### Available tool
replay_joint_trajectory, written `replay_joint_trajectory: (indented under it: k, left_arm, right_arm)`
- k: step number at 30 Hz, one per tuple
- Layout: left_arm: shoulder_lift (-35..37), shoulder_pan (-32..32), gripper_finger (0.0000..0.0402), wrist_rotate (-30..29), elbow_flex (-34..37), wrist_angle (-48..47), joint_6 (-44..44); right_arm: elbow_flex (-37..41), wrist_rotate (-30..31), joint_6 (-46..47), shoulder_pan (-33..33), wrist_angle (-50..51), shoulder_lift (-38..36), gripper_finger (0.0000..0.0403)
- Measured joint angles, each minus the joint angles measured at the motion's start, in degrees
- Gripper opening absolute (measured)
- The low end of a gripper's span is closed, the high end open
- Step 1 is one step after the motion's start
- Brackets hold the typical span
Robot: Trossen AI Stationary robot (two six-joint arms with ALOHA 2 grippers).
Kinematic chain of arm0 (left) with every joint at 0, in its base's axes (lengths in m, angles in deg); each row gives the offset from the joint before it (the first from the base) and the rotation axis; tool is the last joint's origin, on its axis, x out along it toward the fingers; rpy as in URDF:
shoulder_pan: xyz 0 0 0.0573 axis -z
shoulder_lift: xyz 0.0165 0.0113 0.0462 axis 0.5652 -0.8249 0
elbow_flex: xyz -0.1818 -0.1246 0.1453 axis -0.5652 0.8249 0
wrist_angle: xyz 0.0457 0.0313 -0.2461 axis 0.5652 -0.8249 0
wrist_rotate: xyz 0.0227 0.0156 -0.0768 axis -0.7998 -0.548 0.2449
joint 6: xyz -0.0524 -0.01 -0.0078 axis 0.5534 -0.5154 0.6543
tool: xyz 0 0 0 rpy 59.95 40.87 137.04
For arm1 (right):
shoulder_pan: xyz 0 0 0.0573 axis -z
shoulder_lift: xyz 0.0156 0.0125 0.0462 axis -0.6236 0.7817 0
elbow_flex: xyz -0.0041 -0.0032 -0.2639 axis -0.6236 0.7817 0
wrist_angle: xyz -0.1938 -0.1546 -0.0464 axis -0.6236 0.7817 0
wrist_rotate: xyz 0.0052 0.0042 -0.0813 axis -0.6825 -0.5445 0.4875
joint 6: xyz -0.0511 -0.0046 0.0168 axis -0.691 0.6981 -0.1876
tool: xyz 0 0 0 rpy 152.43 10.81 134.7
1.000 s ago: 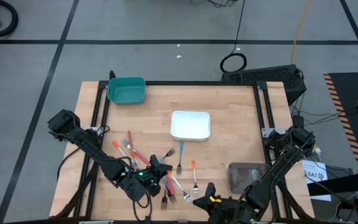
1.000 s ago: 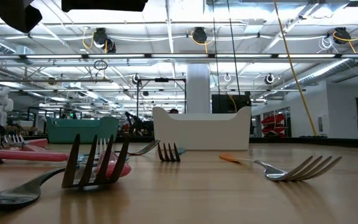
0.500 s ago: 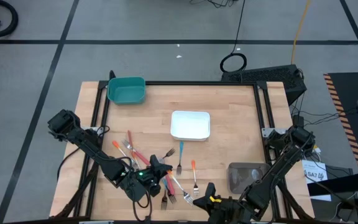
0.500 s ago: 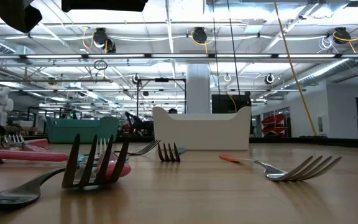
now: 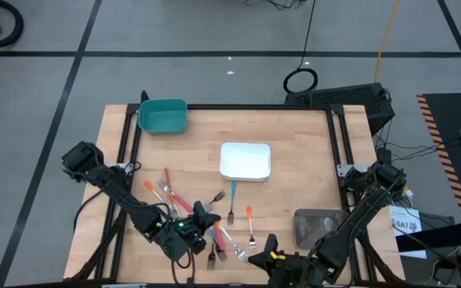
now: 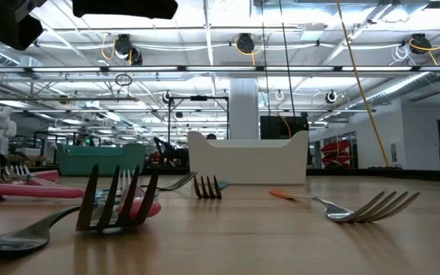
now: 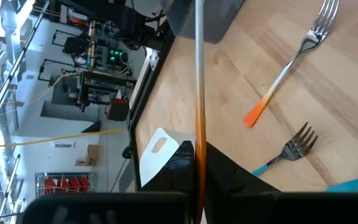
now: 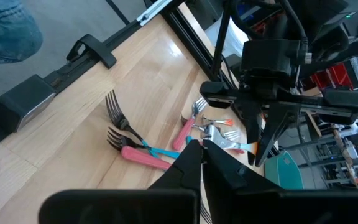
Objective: Sort silverware by color (type)
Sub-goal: Put the orange fork into the white bin
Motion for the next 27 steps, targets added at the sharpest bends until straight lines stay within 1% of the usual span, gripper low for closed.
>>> replay_joint_trajectory:
  k: [5, 9, 15, 19, 22, 25, 27]
  left_arm:
    - [0.0, 0.0, 0.0014, 0.0, 0.0, 0.0, 0.4]
    - [0.1, 0.0, 0.0014, -0.1, 0.0, 0.2, 0.5]
    - [0.2, -1.6, 0.0013, -0.1, 0.0, 0.9, 1.5]
    - [0.3, -3.1, 0.0013, -0.5, 0.0, 0.9, 1.9]
    - [0.5, -4.0, 0.0013, -0.8, 0.0, 0.9, 1.9]
    - [1.0, -4.4, 0.0013, -1.3, 0.0, 1.0, 1.6]
    - [1.0, -5.0, 0.0013, -2.9, 0.0, 0.9, 0.9]
  right_arm:
    - [0.0, -0.1, 0.0, 0.0, 0.0, 0.0, 0.0]
    - [0.0, 0.3, 5.3, 0.0, 0.1, 0.0, 0.0012]
    - [0.0, 1.0, 11.5, 0.2, 1.0, 0.0, 0.0064]
    - [0.0, 6.5, 16.2, 0.0, 2.6, 0.0, 0.0102]
    - [0.0, 8.7, 21.2, -0.4, 7.1, -1.1, 0.0128]
    - [0.0, 8.7, 27.8, -0.4, 12.0, -3.0, 0.0147]
    - [0.0, 8.6, 32.1, -0.5, 16.4, -4.4, 0.0156]
